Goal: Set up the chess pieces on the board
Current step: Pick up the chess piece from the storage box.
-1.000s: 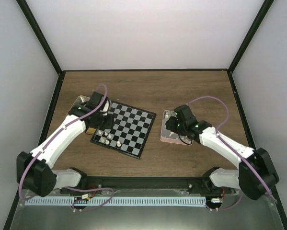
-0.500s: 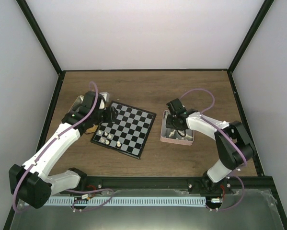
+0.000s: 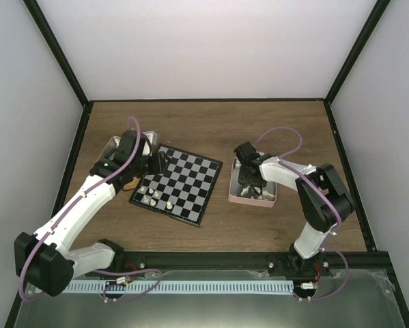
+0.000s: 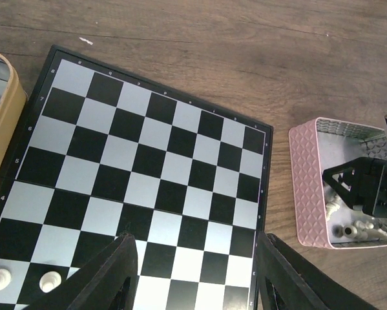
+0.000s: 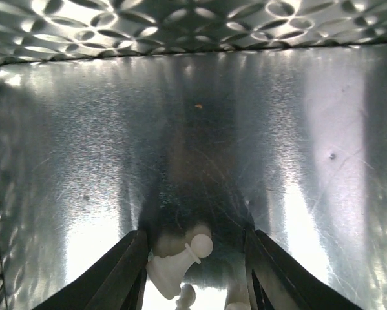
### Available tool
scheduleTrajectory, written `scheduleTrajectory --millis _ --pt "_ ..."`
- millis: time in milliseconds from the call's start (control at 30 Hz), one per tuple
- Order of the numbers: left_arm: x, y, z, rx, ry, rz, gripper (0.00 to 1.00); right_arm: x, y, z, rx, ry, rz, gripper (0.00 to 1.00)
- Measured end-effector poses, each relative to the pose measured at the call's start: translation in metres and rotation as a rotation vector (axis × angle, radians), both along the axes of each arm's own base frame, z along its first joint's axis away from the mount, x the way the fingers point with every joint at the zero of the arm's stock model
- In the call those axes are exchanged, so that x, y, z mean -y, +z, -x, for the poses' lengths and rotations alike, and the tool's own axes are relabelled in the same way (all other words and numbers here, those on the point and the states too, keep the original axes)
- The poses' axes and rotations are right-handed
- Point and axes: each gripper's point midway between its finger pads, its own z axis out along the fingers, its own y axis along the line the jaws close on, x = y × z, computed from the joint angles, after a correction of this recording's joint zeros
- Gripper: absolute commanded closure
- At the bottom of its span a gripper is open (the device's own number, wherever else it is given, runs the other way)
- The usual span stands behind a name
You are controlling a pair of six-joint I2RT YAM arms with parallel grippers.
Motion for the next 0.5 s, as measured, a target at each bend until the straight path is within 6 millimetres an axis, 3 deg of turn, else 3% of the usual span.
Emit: scheduleTrajectory --millis 433,500 --pt "0.001 -0.004 0.002 -0.009 -0.008 0.006 0.48 0.007 -0.001 0.009 -0.004 -0.044 0.014 0.60" --pt "0.002 -0.004 0.002 -0.010 -0.010 0.008 0.48 0.010 -0.001 0.011 -0.001 -0.057 0.020 0.65"
